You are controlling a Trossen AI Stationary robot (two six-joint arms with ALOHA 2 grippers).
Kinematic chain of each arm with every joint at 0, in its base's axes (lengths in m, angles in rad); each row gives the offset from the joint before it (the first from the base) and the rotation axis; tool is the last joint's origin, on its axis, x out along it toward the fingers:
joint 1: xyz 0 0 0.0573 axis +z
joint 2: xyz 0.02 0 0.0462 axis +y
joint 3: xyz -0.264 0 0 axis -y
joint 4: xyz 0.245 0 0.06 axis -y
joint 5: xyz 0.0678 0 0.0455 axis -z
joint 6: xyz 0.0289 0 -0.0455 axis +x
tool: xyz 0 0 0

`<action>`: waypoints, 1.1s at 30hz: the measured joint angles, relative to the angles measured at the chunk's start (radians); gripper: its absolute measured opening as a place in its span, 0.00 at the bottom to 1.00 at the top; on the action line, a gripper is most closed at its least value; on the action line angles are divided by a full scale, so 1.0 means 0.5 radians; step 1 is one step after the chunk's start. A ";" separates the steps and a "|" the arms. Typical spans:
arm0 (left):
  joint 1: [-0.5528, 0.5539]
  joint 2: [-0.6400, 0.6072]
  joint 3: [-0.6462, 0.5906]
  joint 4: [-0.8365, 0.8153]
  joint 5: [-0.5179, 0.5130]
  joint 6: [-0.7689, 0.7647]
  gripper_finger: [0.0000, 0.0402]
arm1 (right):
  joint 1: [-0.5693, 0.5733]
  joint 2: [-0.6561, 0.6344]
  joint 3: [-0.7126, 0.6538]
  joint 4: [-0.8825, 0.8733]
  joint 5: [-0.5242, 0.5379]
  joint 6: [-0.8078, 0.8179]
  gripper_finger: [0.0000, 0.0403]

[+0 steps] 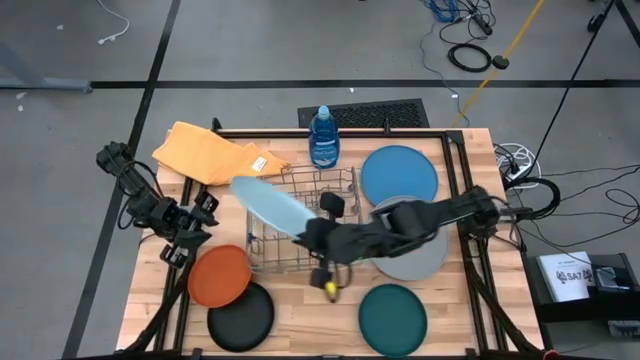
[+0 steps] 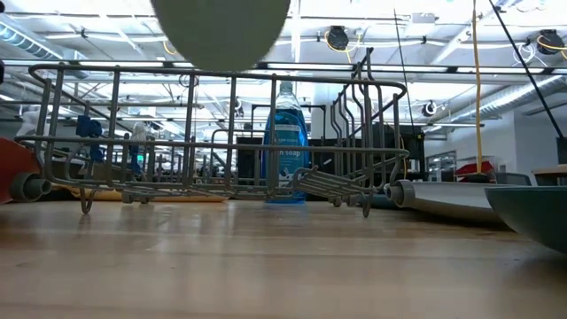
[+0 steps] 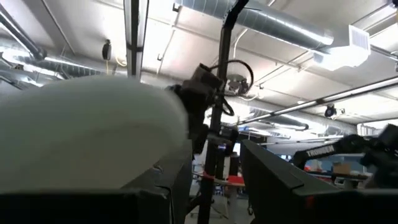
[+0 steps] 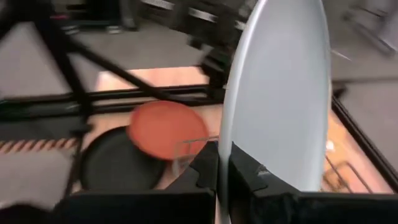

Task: Sort dishes
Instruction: Put the light blue plate in the dish rack

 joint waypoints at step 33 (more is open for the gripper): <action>0.000 0.000 0.001 0.206 1.116 -0.124 0.34 | 0.015 0.758 -0.003 1.378 1.019 0.933 0.01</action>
